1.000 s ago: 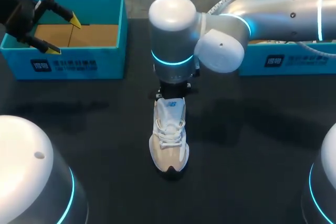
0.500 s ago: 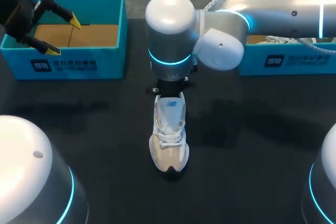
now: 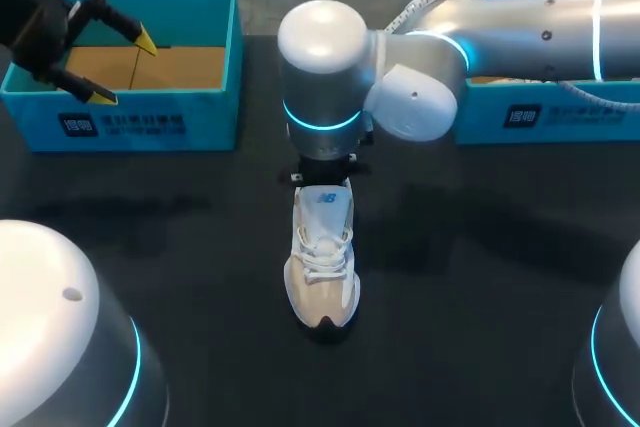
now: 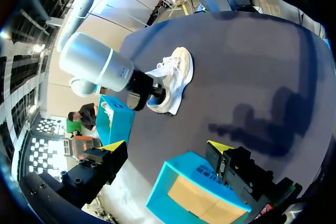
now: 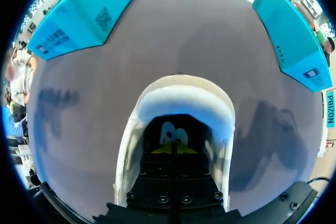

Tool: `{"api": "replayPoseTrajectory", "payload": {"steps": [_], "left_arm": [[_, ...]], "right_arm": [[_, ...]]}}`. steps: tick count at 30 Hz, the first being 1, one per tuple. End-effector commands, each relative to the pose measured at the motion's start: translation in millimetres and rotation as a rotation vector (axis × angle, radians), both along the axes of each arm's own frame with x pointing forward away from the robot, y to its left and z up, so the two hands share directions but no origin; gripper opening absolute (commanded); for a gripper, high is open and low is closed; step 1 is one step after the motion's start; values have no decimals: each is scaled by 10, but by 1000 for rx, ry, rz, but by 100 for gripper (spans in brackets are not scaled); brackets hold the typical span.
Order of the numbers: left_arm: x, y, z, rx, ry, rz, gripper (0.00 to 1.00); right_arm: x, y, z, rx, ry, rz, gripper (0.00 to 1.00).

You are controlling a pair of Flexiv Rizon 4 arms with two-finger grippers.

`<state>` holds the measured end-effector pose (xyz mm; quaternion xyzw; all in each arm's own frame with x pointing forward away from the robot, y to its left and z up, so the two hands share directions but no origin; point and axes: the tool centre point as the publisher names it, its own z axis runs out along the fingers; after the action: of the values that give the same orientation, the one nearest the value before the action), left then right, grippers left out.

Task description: Take the shoe out of the shoebox, open the shoe tongue, remove and reinsert the insole, then place the shoe into the shoebox

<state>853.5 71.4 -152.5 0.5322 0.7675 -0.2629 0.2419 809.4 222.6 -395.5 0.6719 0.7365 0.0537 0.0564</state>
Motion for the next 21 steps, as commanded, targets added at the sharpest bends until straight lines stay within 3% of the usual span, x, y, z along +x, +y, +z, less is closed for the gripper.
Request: {"api": "replayPoseTrajectory", "payload": {"steps": [1,7,21], "left_arm": [[16,-16,-1,5,0,-3,100],[36,-11,-12,3,-1,-3,100],[-4,-8,42,18,-6,-3,100]], "right_arm": [[26,-9,88,-1,-28,-16,0],[126,36,131,13,-62,-22,0],[189,59,-171,0,-25,-34,0]]}}
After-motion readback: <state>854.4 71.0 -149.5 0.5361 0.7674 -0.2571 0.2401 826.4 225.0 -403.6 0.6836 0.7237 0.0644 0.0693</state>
